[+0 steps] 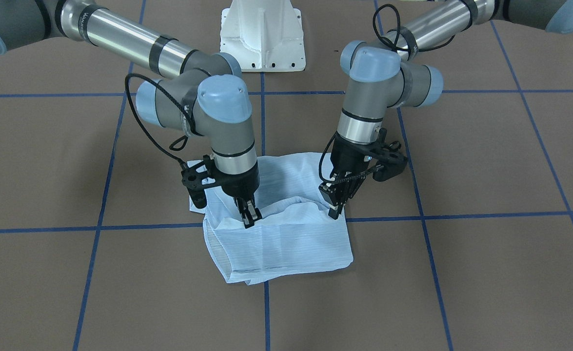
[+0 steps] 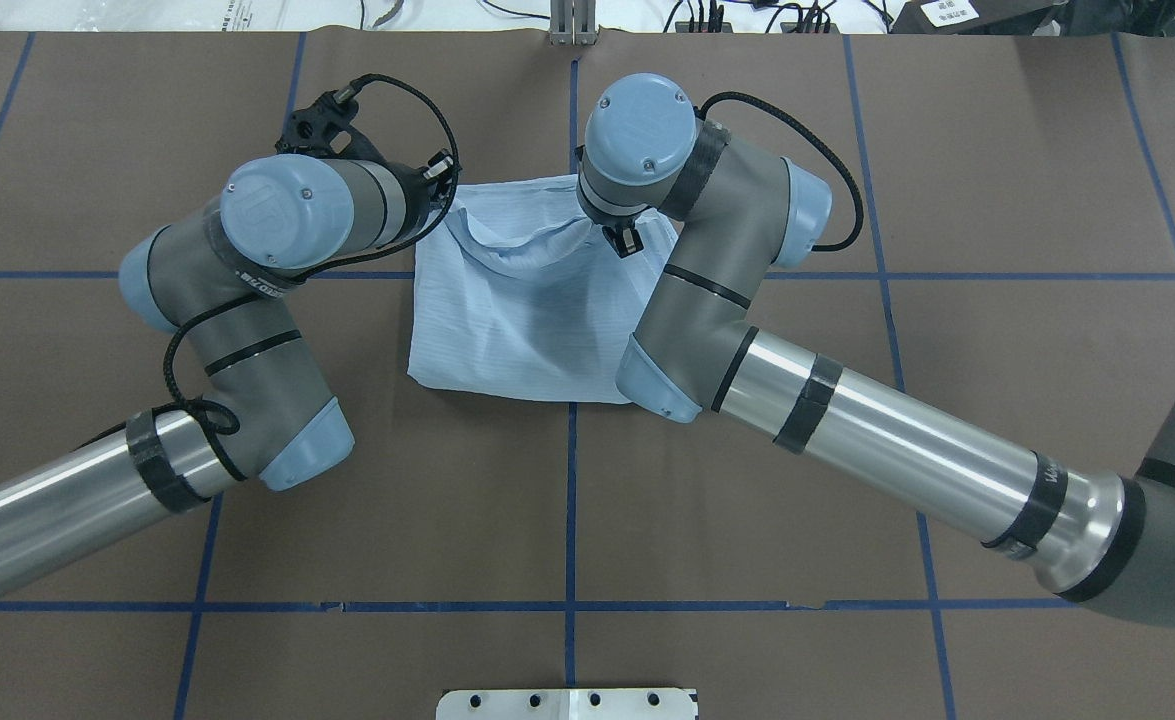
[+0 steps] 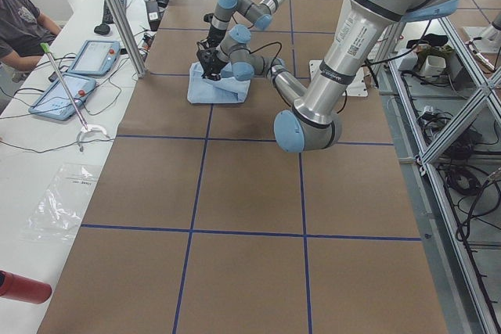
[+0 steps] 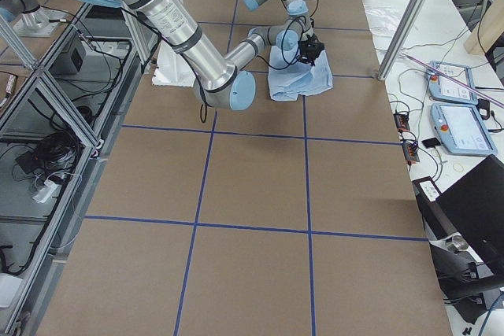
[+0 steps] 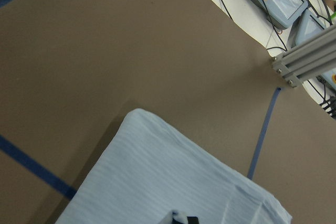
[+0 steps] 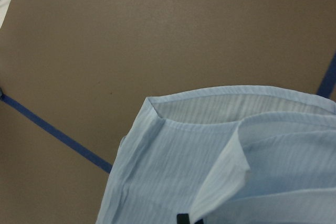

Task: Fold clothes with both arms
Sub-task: 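Lift the near edge with both grippers and fold it toward the collar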

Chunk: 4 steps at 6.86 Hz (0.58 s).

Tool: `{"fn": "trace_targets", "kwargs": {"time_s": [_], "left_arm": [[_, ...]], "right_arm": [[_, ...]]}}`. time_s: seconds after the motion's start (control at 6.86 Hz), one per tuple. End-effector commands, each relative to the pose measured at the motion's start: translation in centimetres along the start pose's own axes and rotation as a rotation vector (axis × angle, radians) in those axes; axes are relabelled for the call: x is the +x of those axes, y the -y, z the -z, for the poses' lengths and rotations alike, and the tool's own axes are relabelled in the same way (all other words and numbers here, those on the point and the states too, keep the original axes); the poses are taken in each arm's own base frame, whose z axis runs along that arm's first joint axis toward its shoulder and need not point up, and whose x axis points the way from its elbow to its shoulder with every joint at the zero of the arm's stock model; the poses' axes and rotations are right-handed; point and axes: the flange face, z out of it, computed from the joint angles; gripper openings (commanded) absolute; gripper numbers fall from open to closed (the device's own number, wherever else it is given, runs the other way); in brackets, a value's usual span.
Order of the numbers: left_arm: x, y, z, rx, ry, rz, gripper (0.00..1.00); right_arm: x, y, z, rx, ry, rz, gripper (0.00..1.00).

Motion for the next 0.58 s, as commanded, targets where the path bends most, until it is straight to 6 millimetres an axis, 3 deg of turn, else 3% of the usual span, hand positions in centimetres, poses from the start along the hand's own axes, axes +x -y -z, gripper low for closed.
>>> {"fn": "trace_targets", "kwargs": {"time_s": [0.0, 0.15, 0.29, 0.44], "left_arm": [[-1.4, 2.6, -4.4, 0.029, -0.01, -0.007, 0.0], [-1.8, 2.9, -5.6, 0.034, 0.0, -0.018, 0.0], [-3.1, 3.3, -7.0, 0.035, -0.009, -0.028, 0.0], [-3.7, 3.8, -7.9, 0.042, -0.013, -0.036, 0.18]], "right_arm": [[-1.9, 0.7, -2.4, 0.008, 0.011, 0.021, 0.0], [-3.0, 0.6, -3.3, 0.007, 0.022, 0.018, 0.0], [-3.0, 1.8, -4.5, 0.006, 0.035, 0.017, 0.0], [-3.4, 3.2, -4.9, 0.024, 0.033, 0.02, 0.36]]}}
